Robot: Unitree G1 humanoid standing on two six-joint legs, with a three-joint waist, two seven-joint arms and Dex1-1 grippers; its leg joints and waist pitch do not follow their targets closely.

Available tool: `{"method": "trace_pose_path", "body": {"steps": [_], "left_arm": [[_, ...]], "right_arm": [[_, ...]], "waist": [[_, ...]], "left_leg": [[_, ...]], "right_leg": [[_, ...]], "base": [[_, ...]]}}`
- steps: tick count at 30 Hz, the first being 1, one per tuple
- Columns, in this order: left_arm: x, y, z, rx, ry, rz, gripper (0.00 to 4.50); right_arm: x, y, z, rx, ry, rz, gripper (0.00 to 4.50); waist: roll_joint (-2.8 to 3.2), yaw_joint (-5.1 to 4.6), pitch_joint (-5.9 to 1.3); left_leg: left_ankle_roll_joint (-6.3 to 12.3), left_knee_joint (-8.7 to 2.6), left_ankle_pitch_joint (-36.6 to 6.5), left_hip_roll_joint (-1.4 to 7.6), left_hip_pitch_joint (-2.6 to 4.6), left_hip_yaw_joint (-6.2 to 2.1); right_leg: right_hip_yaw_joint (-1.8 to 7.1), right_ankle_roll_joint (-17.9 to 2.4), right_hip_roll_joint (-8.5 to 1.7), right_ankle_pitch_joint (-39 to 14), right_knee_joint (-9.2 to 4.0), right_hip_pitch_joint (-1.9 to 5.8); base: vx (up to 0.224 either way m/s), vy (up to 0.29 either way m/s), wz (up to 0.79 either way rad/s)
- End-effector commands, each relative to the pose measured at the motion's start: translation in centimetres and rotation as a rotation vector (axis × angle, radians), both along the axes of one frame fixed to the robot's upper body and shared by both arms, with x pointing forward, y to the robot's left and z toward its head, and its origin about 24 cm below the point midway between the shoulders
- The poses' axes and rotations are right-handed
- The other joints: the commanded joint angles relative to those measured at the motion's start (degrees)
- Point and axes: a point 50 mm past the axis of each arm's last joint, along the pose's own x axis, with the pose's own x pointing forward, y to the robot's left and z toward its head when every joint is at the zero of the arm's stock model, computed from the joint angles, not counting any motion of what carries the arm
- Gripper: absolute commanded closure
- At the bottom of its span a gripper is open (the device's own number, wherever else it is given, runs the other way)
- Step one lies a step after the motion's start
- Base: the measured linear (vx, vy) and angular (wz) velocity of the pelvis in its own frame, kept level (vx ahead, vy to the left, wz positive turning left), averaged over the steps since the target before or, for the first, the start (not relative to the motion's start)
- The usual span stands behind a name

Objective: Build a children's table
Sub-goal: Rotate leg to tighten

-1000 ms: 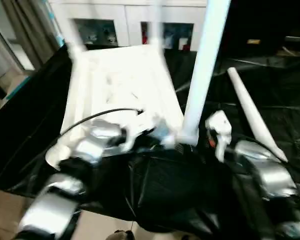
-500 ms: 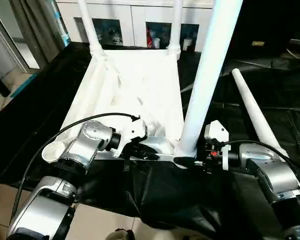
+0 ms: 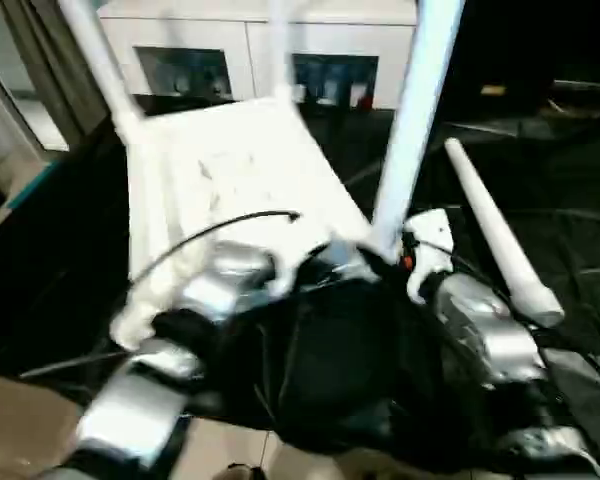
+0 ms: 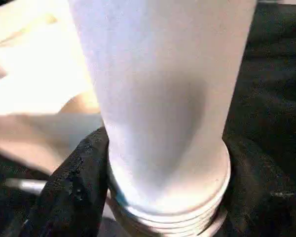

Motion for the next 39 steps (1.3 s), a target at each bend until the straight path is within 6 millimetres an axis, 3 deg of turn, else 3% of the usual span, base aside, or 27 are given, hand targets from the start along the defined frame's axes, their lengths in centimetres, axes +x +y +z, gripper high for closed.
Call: {"method": "trace_pose_path", "body": {"steps": [1, 2, 3, 4, 5, 9, 11, 14, 15, 16, 17, 19, 24, 26, 30, 32, 38, 39], "left_arm": [[0.5, -1.6, 1.1, -0.097, -0.043, 0.085, 4.5], [0.5, -1.7, 1.1, -0.097, -0.043, 0.085, 4.5], [0.4, -2.1, 1.0, -0.096, -0.044, 0.079, 4.5], [0.3, -2.2, 0.9, -0.096, -0.044, 0.074, 4.5], [0.2, -2.2, 0.8, -0.088, -0.05, 0.06, 4.5], [0.1, -1.7, 0.7, -0.071, -0.053, 0.028, 4.5], [-0.1, -0.6, 0.6, -0.046, -0.055, -0.041, 4.5], [-0.4, 0.2, 0.6, -0.038, -0.046, -0.106, 4.5], [-1.0, 1.2, 0.5, -0.029, -0.022, -0.207, 4.5], [-1.4, 2.0, 0.3, -0.014, -0.004, -0.274, 4.5], [-1.4, 2.0, 0.3, -0.013, -0.004, -0.275, 4.5], [-1.8, 2.7, 0.2, -0.002, 0.011, -0.33, 4.5], [-2.7, 4.8, 0.4, -0.012, 0.071, -0.435, 4.5], [-2.8, 5.3, 0.5, -0.011, 0.083, -0.455, 4.5], [-3.0, 5.8, 0.7, -0.01, 0.093, -0.472, 4.5], [-3.0, 5.8, 0.7, -0.009, 0.091, -0.471, 4.5], [-2.8, 5.2, 0.7, -0.028, 0.07, -0.429, 4.5], [-2.2, 4.8, 0.6, -0.021, 0.041, -0.357, 4.5]], "right_arm": [[-1.3, 3.0, -3.0, 0.033, 0.129, 0.073, 1.76], [-1.2, 3.1, -2.9, 0.035, 0.127, 0.073, 1.76], [-1.1, 3.8, -2.5, 0.066, 0.099, 0.095, 1.76], [-1.1, 4.0, -2.2, 0.081, 0.085, 0.113, 1.21], [-1.1, 4.3, -1.8, 0.099, 0.062, 0.146, 1.07], [-1.3, 4.2, -1.0, 0.108, 0.021, 0.221, 0.84], [-1.6, 3.4, -0.2, 0.071, -0.02, 0.342, 0.61], [-2.0, 2.7, 0.2, 0.044, -0.03, 0.446, 0.61], [-2.7, 1.7, 0.6, 0.008, -0.022, 0.565, 0.61], [-3.3, 1.0, 0.7, -0.01, -0.004, 0.638, 0.61], [-3.3, 1.0, 0.7, -0.01, -0.003, 0.639, 0.61], [-3.8, 0.4, 0.9, -0.025, 0.012, 0.689, 0.61], [-4.9, -1.2, 1.1, -0.081, 0.058, 0.808, 0.61], [-5.0, -1.5, 1.1, -0.088, 0.064, 0.822, 0.61], [-5.1, -1.5, 1.2, -0.083, 0.07, 0.83, 0.85], [-5.1, -1.4, 1.2, -0.079, 0.072, 0.834, 0.95], [-5.4, -0.7, 0.6, -0.062, 0.082, 0.812, 1.46], [-5.0, -0.6, -0.1, -0.079, 0.086, 0.723, 1.65]], "waist": [[-1.28, -0.15, -3.36], [-1.31, -0.08, -3.43], [-0.91, -0.05, -3.35], [-1.06, -0.09, -3.35], [-1.08, -0.04, -3.44], [-1.02, -0.02, -3.37], [-1.17, 0.12, -3.36], [-1.07, 0.27, -3.54], [-1.1, 0.46, -3.72], [-1.11, 0.5, -3.79], [-1.11, 0.5, -3.79], [-0.81, 0.63, -4.36], [-0.64, 1.21, -4.59], [-0.61, 1.58, -4.38], [-0.82, 1.56, -3.97], [-0.73, 1.6, -3.98], [-0.85, 1.72, -4.28], [-0.89, 1.68, -4.25]], "left_leg": [[1.46, -4.73, -15.89, 3.15, 1.23, -2.05], [1.67, -4.67, -15.66, 3.14, 1.27, -2.01], [2.2, -4.76, -15.34, 3.2, 1.16, -2.02], [2.4, -4.78, -15.35, 3.2, 1.06, -2.04], [2.68, -4.81, -15.0, 3.23, 1.01, -2.08], [3.3, -4.89, -15.54, 3.28, 1.03, -2.06], [3.69, -4.82, -15.49, 3.17, 0.93, -2.06], [4.68, -4.71, -13.47, 3.32, 0.74, -2.0], [5.69, -4.64, -11.64, 3.4, 0.48, -2.12], [6.67, -4.49, -9.95, 3.54, 0.34, -2.01], [6.67, -4.49, -9.95, 3.54, 0.34, -2.01], [8.42, -3.97, -7.03, 3.68, 0.39, -1.84], [10.66, -3.47, -3.82, 3.85, 0.35, -1.67], [10.36, -3.57, -5.15, 3.94, 0.45, -1.6], [6.74, -4.19, -10.08, 4.03, 0.67, -1.66], [5.96, -4.25, -10.41, 4.01, 0.74, -1.68], [7.29, -3.83, -6.82, 3.82, 0.5, -1.63], [7.37, -3.86, -6.91, 3.78, 0.42, -1.65]], "right_leg": [[2.71, -11.38, -3.93, -19.69, -5.85, 1.66], [2.76, -11.28, -3.93, -19.33, -5.86, 1.69], [2.77, -11.51, -3.93, -18.15, -5.82, 1.71], [2.75, -11.48, -3.92, -17.78, -5.82, 1.81], [2.71, -11.56, -3.91, -17.06, -5.69, 1.91], [2.69, -11.56, -3.93, -17.59, -5.8, 1.93], [2.67, -11.31, -3.92, -18.04, -5.95, 2.11], [2.77, -11.72, -4.0, -15.2, -5.62, 2.19], [2.59, -12.54, -3.96, -12.32, -5.24, 2.7], [2.63, -13.28, -3.95, -9.3, -4.88, 2.71], [2.63, -13.28, -3.95, -9.3, -4.88, 2.71], [2.41, -15.52, -3.74, -2.49, -3.83, 2.55], [2.33, -17.72, -3.75, 4.2, -3.02, 2.36], [2.28, -17.79, -3.78, 2.17, -3.21, 2.16], [2.45, -16.86, -3.83, -5.53, -3.93, 2.09], [2.56, -16.43, -3.9, -6.61, -4.03, 2.09], [2.52, -16.79, -3.89, -1.63, -3.5, 2.16], [2.48, -16.64, -3.87, -1.97, -3.51, 2.22]], "base": [[0.0, 0.0, 0.0], [0.0, 0.0, 0.0], [0.0, 0.0, 0.0], [0.0, 0.0, 0.0], [0.0, 0.0, 0.0], [0.0, 0.0, 0.0], [0.0, 0.0, 0.0], [0.0, 0.0, 0.0], [0.0, 0.0, 0.0], [0.0, 0.0, 0.0], [0.0, 0.0, 0.0], [0.0, 0.0, 0.0], [0.0, 0.0, 0.0], [0.0, 0.0, 0.0], [0.0, 0.0, 0.0], [0.0, 0.0, 0.0], [0.0, 0.0, 0.0], [0.0, 0.0, 0.0]]}}
